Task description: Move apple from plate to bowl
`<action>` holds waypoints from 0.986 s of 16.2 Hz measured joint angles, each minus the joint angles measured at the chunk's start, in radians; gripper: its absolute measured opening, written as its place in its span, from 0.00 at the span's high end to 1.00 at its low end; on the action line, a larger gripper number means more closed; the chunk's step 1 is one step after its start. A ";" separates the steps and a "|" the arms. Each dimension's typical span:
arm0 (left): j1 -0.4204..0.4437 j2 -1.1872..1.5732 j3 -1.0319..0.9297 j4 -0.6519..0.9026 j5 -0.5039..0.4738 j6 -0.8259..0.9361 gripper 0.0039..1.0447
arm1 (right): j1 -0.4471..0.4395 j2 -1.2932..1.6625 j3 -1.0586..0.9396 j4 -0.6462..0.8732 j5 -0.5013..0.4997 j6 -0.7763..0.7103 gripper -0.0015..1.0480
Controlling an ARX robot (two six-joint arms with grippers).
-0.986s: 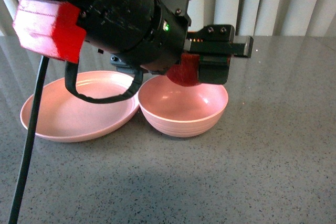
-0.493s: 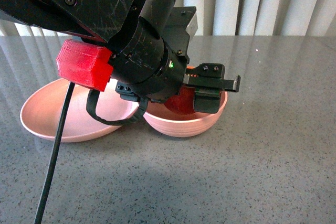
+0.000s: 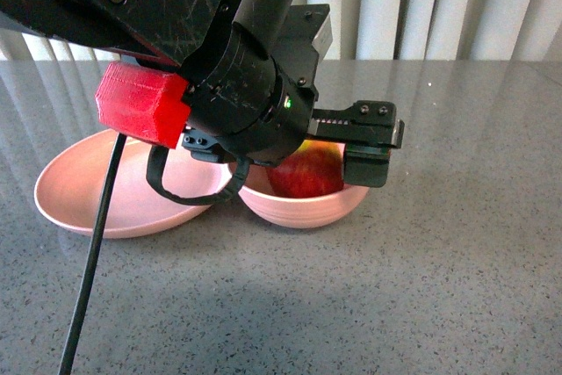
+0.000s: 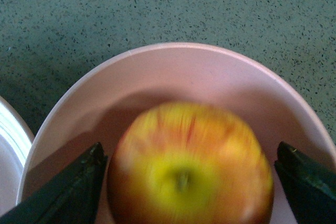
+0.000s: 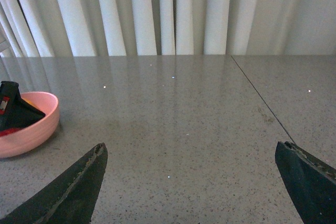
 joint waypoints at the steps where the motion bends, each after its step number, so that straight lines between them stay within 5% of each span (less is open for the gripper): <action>1: 0.000 -0.002 0.000 0.000 0.000 0.001 0.05 | 0.000 0.000 0.000 0.000 0.000 0.000 0.06; 16: 0.021 -0.226 -0.025 0.100 -0.001 -0.015 0.06 | 0.000 0.000 0.000 0.000 0.000 0.000 0.06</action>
